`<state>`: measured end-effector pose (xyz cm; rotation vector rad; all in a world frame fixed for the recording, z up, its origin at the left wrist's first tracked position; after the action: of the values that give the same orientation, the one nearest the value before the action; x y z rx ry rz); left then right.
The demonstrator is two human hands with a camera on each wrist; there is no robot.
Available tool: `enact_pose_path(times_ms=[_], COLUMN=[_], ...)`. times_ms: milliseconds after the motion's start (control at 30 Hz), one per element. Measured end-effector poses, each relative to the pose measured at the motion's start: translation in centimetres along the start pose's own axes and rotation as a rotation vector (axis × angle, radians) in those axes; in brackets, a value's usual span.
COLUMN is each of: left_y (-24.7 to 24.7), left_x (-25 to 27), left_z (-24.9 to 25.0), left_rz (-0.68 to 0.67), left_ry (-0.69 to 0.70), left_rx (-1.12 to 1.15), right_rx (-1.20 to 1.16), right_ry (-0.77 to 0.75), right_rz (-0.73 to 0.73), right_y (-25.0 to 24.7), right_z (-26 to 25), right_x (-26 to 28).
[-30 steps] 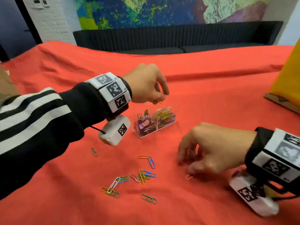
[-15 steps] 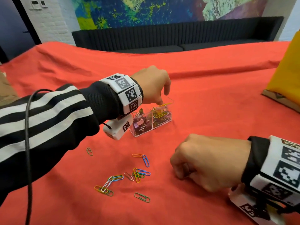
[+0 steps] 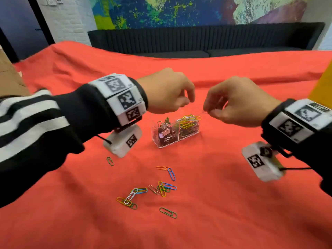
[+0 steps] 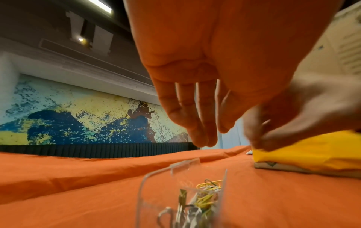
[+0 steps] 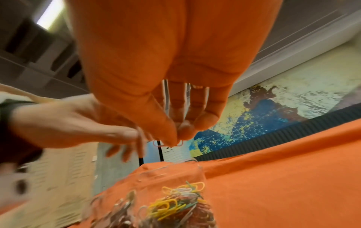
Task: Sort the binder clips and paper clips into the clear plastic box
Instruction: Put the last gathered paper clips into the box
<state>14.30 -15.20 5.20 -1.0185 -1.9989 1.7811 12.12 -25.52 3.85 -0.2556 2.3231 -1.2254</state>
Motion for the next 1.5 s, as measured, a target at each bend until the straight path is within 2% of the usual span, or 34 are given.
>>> enact_pose_path(times_ms=[67,133,333,433,567,633,700,833,900,1067,1267,1500], left_y=[-0.8,-0.5,5.6,8.6,10.2,10.5,10.7,10.8,10.7,10.7,10.9,10.5], left_x=[2.3,5.0,12.5,15.3,16.1,16.0,16.2,16.4,16.2,16.6,16.9,17.3], left_z=[0.0,-0.5,-4.2,-5.2,-5.5,-5.9,-6.1,-6.1,-6.1,-6.9,-7.9,-6.9], left_rz=[0.007,-0.063,-0.549,-0.674,-0.634,-0.621,-0.633,-0.663,-0.640,-0.609,-0.652,-0.639], left_ry=[0.017,0.016,-0.008,-0.018,-0.007,-0.041,-0.060,-0.050,-0.038,-0.102,-0.163,-0.052], left_rx=[-0.011,-0.038,-0.088,-0.053,-0.055,-0.049,-0.044,-0.096,-0.127,-0.108,-0.027,-0.080], right_rx=[-0.010,-0.024,0.003,0.026,-0.003,-0.028,-0.024,0.069,0.134,0.175,0.113,0.127], right_ry=[0.013,0.024,0.050,0.048,-0.007,-0.060,-0.117,-0.146,-0.174,-0.196,-0.221,-0.174], right_rz=[0.049,0.060,0.046,0.046,0.076,0.001,-0.148,-0.543,-0.638,-0.691,-0.644,-0.664], right_y=[0.2,1.0,3.3,3.4,3.0,4.2,6.7,12.9,14.5,15.5,15.9,16.1], right_z=[0.7,1.0,1.0,0.9,-1.0,-3.1,-5.4,-7.6,-7.9,-9.3,-10.7,-10.2], right_x=[-1.5,-2.7,-5.0,-4.9,-3.5,-2.2,-0.5,3.2,4.4,5.9,6.1,6.0])
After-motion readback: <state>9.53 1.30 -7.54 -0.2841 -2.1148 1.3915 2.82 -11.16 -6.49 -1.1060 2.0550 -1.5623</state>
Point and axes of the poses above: each hand's wrist, its own x-axis away from the middle knuckle, its own y-axis out of the palm, z = x × y, the point moved 10 cm from there along -x, towards the middle knuckle, and after that the axes turned 12 degrees about -x, right-handed, at the moved point
